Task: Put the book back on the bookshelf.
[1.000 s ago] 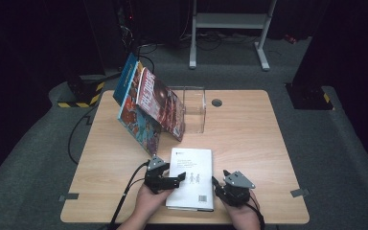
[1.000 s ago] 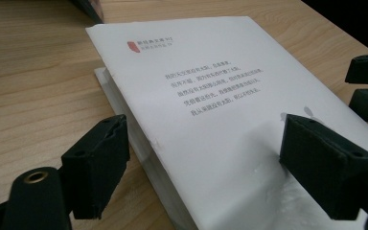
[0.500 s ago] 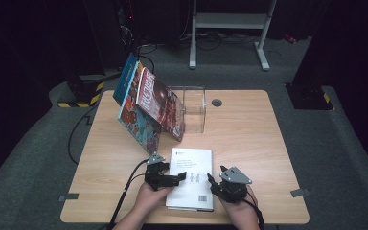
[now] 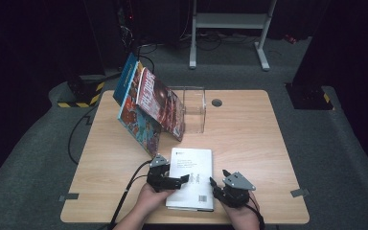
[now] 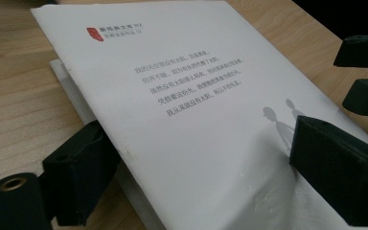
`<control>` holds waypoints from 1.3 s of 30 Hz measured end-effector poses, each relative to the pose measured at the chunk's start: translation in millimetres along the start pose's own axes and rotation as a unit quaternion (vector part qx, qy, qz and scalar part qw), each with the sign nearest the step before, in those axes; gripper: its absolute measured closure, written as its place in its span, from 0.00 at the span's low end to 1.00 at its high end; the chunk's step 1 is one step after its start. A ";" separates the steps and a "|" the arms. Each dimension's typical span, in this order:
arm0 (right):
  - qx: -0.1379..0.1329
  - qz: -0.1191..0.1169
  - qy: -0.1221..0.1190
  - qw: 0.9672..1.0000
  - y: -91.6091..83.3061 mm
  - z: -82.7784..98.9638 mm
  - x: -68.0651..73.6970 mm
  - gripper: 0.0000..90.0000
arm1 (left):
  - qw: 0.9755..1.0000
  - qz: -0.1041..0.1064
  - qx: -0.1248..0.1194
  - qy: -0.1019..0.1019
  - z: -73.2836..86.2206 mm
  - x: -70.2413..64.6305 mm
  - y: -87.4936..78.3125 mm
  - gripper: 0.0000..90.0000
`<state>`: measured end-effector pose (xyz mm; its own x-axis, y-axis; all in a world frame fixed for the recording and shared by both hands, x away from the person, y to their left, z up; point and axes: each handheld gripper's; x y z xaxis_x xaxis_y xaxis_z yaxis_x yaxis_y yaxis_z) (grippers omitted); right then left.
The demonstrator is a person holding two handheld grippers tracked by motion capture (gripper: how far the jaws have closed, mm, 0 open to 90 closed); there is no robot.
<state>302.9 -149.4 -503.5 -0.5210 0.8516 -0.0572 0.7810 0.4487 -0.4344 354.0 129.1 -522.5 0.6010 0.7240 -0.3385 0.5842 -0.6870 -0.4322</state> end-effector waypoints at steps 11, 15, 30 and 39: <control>0.002 -0.004 0.008 1.000 0.2 0.6 0.7 0.47 | 0.998 -0.007 -0.043 0.042 0.1 0.7 -15.0 0.48; 0.001 -0.008 0.015 1.000 -0.1 0.3 -1.1 0.47 | 0.997 -0.006 -0.051 0.050 0.6 0.9 -17.4 0.52; 0.026 -0.078 0.109 0.991 18.7 0.5 -8.6 0.22 | 0.990 -0.014 -0.095 0.105 2.5 -8.0 -26.7 0.54; 0.042 -0.123 0.179 0.975 33.8 3.8 -16.9 0.10 | 0.987 -0.019 -0.106 0.119 3.3 -11.1 -29.7 0.54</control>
<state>336.8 -149.6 -520.7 -0.5240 0.7679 0.3684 0.6092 0.6402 -0.4680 328.1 141.7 -508.7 0.6729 0.7317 -0.1086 0.6947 -0.6755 -0.2471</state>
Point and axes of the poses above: each handheld gripper's, and its own axes: y roughly forward along the jaws, z roughly out of its underside, x roughly to its left, and after that the axes turned 6 degrees about -x, right-handed
